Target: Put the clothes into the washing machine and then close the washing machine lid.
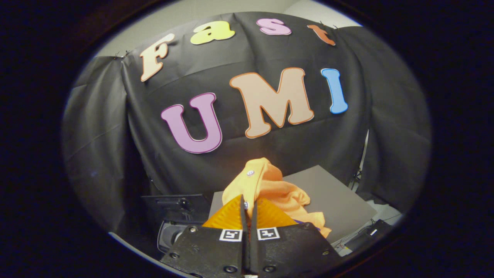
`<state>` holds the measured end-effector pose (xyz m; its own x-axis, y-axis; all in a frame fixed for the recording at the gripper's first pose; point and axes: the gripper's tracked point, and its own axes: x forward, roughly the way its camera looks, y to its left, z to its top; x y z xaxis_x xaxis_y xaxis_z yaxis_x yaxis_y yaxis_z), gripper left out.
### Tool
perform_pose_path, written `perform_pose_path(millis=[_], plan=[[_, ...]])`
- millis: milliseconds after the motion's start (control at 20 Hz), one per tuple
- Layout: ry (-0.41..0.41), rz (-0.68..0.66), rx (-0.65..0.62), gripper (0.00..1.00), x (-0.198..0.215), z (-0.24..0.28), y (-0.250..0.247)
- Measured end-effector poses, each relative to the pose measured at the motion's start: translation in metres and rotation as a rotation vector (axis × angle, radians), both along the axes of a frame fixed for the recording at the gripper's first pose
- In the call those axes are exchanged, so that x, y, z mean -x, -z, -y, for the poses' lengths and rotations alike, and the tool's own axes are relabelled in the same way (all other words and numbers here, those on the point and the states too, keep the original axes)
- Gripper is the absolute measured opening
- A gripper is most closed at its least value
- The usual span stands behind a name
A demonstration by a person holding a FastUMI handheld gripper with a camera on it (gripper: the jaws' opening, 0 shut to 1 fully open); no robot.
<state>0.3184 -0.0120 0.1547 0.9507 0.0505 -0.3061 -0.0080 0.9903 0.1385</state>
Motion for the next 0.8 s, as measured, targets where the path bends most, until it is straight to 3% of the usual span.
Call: perform_pose_path(millis=[450, 800], plan=[[-0.134, 0.072, 0.013, 0.0, -0.002, -0.102, -0.04], [-0.264, 0.046, -0.034, 0.0, -0.009, -0.198, -0.013]])
